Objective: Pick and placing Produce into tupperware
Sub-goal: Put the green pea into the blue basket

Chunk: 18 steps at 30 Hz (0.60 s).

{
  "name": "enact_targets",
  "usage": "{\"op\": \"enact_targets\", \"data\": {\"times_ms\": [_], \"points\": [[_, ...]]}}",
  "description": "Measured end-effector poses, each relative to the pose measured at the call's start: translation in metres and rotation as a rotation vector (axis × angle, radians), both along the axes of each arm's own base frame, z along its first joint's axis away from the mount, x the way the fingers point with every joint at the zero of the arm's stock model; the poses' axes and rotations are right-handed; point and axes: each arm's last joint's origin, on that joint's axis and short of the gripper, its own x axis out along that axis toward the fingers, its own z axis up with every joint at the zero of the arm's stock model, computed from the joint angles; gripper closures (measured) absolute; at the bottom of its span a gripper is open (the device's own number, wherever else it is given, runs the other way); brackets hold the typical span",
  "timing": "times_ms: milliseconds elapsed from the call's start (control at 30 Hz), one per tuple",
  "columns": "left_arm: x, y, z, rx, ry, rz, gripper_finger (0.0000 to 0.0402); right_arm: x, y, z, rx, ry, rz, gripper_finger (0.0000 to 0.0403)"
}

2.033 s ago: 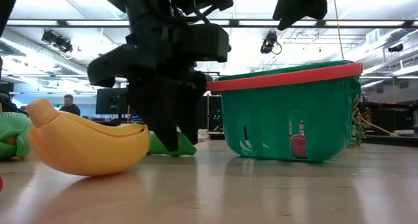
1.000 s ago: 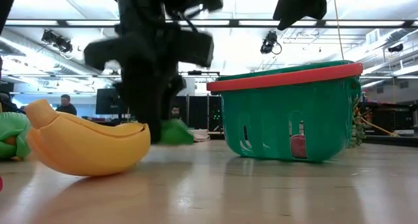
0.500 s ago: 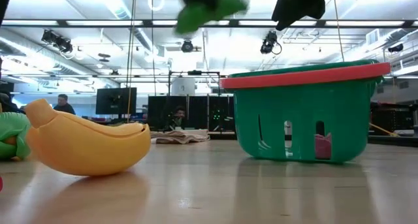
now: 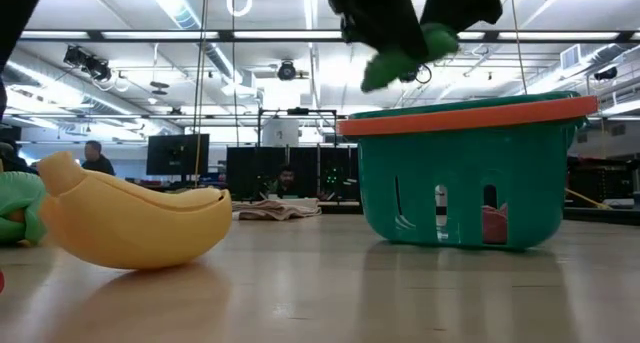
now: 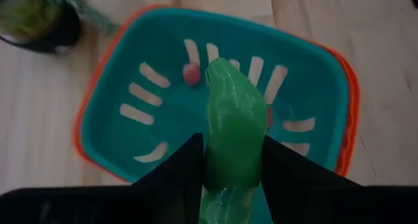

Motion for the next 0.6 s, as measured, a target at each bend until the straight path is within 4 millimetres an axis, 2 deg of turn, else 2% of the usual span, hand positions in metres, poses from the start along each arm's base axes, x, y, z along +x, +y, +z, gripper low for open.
{"op": "enact_targets", "data": {"times_ms": [200, 400, 500, 600], "points": [[0.025, -0.004, -0.031, -0.051, -0.057, -0.036, 0.0248, -0.006, -0.004, 0.0, -0.13, 0.038, -0.067, 0.024], [0.034, -0.013, -0.07, -0.102, 0.032, -0.087, 0.0269, -0.016, -0.009, -0.001, -0.314, 0.159, -0.085, 0.024], [0.035, -0.017, -0.074, -0.107, 0.035, -0.09, 0.0266, -0.021, -0.012, -0.002, -0.375, 0.219, -0.097, 0.024], [0.034, -0.017, -0.074, -0.103, 0.045, -0.095, 0.0243, -0.027, -0.02, -0.003, -0.417, 0.293, -0.12, 0.024]]}}
